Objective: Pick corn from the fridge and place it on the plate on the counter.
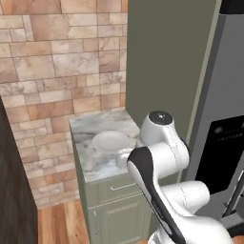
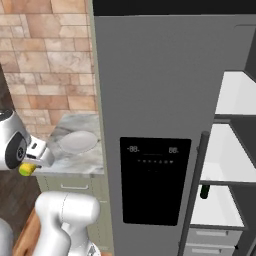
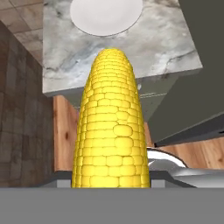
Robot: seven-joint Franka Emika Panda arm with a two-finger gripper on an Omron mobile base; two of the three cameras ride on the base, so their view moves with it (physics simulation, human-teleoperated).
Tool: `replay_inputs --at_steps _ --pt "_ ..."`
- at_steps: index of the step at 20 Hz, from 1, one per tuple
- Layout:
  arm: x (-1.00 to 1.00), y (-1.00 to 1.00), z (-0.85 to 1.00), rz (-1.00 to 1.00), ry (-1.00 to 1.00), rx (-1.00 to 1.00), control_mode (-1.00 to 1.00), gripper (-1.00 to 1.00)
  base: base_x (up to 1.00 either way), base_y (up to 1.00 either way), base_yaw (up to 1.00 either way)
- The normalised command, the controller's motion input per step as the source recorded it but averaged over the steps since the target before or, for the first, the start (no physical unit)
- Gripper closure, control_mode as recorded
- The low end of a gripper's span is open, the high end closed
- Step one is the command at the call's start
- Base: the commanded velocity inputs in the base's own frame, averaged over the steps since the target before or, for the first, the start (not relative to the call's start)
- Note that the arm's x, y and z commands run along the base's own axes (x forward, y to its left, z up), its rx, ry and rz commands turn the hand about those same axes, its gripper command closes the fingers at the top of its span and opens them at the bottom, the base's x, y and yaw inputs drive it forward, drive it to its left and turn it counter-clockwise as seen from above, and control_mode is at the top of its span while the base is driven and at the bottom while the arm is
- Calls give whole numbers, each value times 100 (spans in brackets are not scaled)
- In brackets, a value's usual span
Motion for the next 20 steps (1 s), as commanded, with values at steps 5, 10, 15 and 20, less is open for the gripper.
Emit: replay_inputs --at_steps 5,10,15,20 --pt "58 38 0 -6 -3 0 -100 100 0 0 0" --pt "100 25 0 -2 -4 -2 -100 100 0 0 0" --pt "100 5 -4 -4 0 -1 -100 100 0 0 0" --pt "91 -20 -1 -5 7 0 -100 100 0 0 0"
